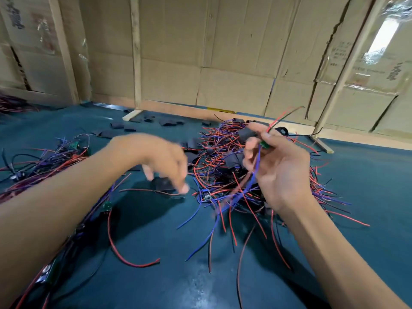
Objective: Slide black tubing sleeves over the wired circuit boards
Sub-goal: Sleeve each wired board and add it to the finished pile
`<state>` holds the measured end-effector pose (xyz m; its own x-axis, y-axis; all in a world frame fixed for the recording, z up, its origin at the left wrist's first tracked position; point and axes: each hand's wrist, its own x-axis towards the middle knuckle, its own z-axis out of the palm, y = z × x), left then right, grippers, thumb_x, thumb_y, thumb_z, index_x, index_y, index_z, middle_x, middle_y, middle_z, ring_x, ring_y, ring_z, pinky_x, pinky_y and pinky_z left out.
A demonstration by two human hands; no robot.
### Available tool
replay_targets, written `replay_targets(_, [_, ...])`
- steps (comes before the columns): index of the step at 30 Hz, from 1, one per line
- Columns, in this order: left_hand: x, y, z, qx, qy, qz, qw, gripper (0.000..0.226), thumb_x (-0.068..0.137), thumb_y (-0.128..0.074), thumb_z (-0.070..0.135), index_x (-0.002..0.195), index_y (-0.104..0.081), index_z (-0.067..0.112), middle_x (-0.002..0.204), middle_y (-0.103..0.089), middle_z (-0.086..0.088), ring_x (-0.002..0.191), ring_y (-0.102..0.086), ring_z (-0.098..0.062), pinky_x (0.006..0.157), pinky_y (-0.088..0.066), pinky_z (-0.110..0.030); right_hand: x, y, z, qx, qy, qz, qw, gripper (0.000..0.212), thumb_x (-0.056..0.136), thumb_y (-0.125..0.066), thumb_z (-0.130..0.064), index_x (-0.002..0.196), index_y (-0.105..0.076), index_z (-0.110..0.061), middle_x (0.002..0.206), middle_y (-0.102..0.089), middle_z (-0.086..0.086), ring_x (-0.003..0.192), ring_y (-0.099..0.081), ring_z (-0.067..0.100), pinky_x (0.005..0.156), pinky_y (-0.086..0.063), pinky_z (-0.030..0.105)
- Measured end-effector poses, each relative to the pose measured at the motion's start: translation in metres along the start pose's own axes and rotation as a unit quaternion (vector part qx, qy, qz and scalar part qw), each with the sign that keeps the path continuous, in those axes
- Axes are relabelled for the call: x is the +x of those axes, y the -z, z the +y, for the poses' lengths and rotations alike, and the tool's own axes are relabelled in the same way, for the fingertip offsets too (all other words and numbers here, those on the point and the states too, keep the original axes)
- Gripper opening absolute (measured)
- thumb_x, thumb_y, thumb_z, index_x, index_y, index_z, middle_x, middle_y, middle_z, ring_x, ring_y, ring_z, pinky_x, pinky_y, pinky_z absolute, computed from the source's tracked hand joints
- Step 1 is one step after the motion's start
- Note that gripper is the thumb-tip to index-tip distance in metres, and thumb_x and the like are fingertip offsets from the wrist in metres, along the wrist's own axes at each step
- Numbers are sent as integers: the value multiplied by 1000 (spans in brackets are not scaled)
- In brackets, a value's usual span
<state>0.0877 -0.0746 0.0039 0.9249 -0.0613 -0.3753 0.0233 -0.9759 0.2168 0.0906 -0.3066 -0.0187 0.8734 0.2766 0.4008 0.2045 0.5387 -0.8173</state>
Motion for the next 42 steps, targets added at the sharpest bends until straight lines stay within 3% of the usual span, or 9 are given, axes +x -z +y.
replay_targets(6, [10, -10, -14, -22, 16, -32, 999, 46, 76, -87, 19, 112, -59, 17, 112, -62, -12, 46, -66, -9, 53, -55, -21, -1, 4, -12, 85, -39, 5, 996, 7, 73, -42, -14, 75, -48, -10, 70, -46, 6, 54, -37, 18, 49, -33, 26])
replay_targets(9, [9, -8, -18, -49, 9, -39, 998, 48, 73, -90, 18, 110, -60, 18, 112, -62, -13, 46, -66, -8, 56, -56, -21, 0, 10, -24, -14, -36, 18, 999, 8, 74, -44, -20, 71, -48, -13, 64, -38, 0, 46, -15, 11, 42, -12, 18])
replay_targets(12, [5, -8, -18, -68, 0, -39, 997, 46, 72, -90, 15, 104, -58, 19, 102, -62, -10, 46, -64, -8, 56, -55, -22, 3, 16, -35, -150, 40, 64, 986, 42, 100, -41, -35, 63, -58, -23, 59, -31, -5, 45, -12, 10, 41, -14, 14])
replay_targets(16, [6, -6, -15, -87, -73, 116, 987, 51, 68, -92, 21, 103, -55, 27, 91, -63, -1, 58, -66, -13, 61, -52, -25, -1, 17, -35, -366, 232, 80, 898, 42, 107, -37, -45, 74, -60, -33, 55, -35, -17, 51, -31, 10, 53, -29, 32])
replay_targets(21, [15, -35, -3, -235, -218, 397, 860, 77, 73, -87, 14, 140, -52, 31, 109, -60, 11, 95, -59, 0, 89, -53, -22, -1, 33, -42, -464, 331, 100, 815, 30, 107, -42, -49, 86, -61, -39, 60, -45, -17, 56, -37, 7, 57, -29, 28])
replay_targets(26, [19, -48, -7, -201, -258, 430, 842, 55, 80, -82, 16, 130, -62, 26, 109, -56, 16, 101, -58, -1, 92, -45, -9, -1, 46, -58, -453, 366, 130, 802, 30, 108, -40, -49, 91, -63, -39, 64, -41, -6, 57, -34, 22, 53, -27, 44])
replay_targets(32, [23, -38, -5, -250, -239, 412, 843, 51, 74, -86, 13, 119, -66, 26, 106, -60, 25, 100, -60, 6, 88, -49, -11, 2, 41, -43, -665, 301, -21, 683, 28, 104, -50, -34, 101, -73, -18, 80, -54, -10, 74, -49, 11, 68, -37, 21])
replay_targets(36, [40, -17, 20, -276, -227, 311, 881, 49, 68, -87, 0, 112, -70, 12, 107, -70, 4, 97, -64, -7, 86, -48, -16, 6, 43, -28, -698, 225, -59, 677, 19, 98, -63, -28, 105, -78, -18, 83, -64, -7, 83, -63, 21, 72, -47, 36])
replay_targets(42, [54, -55, 40, -331, -213, 416, 819, 49, 75, -82, 4, 119, -65, 19, 111, -68, 6, 101, -63, -7, 94, -50, -24, 5, 54, -35, -629, 239, 22, 739, 17, 92, -72, -12, 106, -80, -18, 98, -75, -1, 92, -69, 12, 84, -50, 25])
